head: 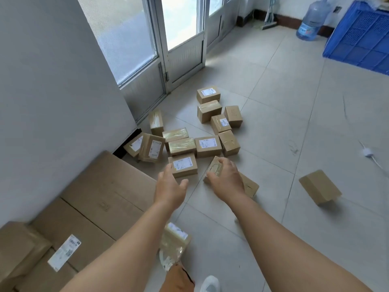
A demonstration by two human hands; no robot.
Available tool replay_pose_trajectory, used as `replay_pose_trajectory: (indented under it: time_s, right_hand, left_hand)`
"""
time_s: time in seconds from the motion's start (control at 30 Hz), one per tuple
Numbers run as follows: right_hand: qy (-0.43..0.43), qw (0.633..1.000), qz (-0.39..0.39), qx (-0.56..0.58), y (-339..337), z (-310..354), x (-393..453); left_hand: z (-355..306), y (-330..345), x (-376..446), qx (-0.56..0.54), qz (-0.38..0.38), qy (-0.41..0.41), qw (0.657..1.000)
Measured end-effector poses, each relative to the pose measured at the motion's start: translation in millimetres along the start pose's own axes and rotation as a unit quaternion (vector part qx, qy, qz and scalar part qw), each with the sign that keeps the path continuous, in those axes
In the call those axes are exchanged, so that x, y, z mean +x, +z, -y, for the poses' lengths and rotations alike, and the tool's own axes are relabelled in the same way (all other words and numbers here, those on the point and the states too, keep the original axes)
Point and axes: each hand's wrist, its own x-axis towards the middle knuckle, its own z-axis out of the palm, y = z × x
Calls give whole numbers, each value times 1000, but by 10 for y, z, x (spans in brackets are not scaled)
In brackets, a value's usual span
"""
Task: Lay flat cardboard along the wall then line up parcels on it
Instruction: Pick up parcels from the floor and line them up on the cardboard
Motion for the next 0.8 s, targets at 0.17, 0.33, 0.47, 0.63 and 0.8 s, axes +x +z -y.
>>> replay_pose_trajectory:
  time_s: [0.17, 0.33, 0.47, 0.63, 0.8]
  right_hand:
    - [5, 1000, 19, -19, 79, 198, 615]
    - [18, 998, 44, -46, 282, 463, 1426]
    - [33, 995, 69, -67, 449, 539, 2045]
    - [63, 991, 83, -89, 694, 384, 2694]
    - [74, 982, 125, -122, 1055, 23, 3258]
  left_hand:
    - [-113, -27, 620, -21, -1, -18, 1000]
    - [-209, -107, 1501, -28, 3, -31, 999]
    - [-157, -146, 2170, -5, 20, -41, 999]
    - [105, 0, 2816, 20, 41, -87, 995]
    - [441, 403, 3241, 49, 63, -120, 990]
